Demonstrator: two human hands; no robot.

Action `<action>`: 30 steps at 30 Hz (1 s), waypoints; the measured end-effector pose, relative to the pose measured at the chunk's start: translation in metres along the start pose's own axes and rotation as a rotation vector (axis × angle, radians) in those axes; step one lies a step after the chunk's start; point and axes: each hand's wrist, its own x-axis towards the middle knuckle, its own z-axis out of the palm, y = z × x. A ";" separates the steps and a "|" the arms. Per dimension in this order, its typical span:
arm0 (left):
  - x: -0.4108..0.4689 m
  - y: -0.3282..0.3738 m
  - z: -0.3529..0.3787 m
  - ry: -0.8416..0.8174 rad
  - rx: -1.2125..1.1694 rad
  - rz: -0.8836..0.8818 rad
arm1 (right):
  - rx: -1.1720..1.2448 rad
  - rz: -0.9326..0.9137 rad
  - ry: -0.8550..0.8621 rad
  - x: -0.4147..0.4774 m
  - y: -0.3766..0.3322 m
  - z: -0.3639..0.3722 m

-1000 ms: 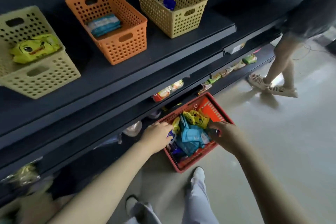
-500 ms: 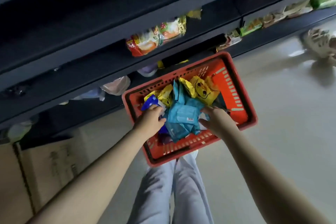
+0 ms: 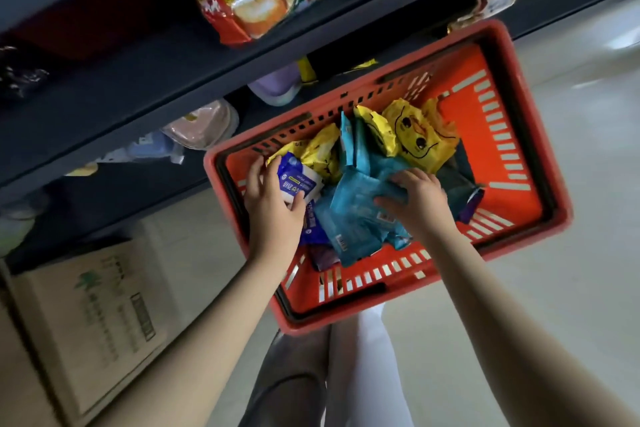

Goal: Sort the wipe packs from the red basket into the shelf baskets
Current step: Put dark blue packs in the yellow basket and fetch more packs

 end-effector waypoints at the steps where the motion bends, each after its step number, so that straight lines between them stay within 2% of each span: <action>1: 0.001 0.001 -0.001 -0.002 -0.011 -0.034 | 0.058 0.003 0.008 -0.002 0.002 -0.003; 8: 0.025 0.000 0.006 -0.018 -0.016 -0.252 | 0.425 0.127 -0.059 -0.020 0.005 -0.019; 13: 0.028 -0.001 0.007 -0.021 0.033 -0.268 | 0.877 0.265 0.036 -0.045 -0.005 -0.040; 17: 0.023 0.014 -0.009 -0.106 -0.022 -0.247 | 0.998 0.269 0.101 -0.064 -0.021 -0.067; 19: 0.012 0.028 -0.030 -0.190 -0.168 -0.288 | 1.026 0.249 0.140 -0.075 -0.033 -0.087; 22: -0.011 0.052 -0.083 -0.285 -0.563 -0.338 | 1.034 0.183 0.193 -0.096 -0.064 -0.129; 26: -0.049 0.106 -0.185 -0.199 -1.020 -0.414 | 0.997 0.055 0.192 -0.133 -0.120 -0.194; 30: -0.087 0.154 -0.283 -0.106 -1.317 -0.435 | 1.041 -0.094 0.119 -0.174 -0.192 -0.252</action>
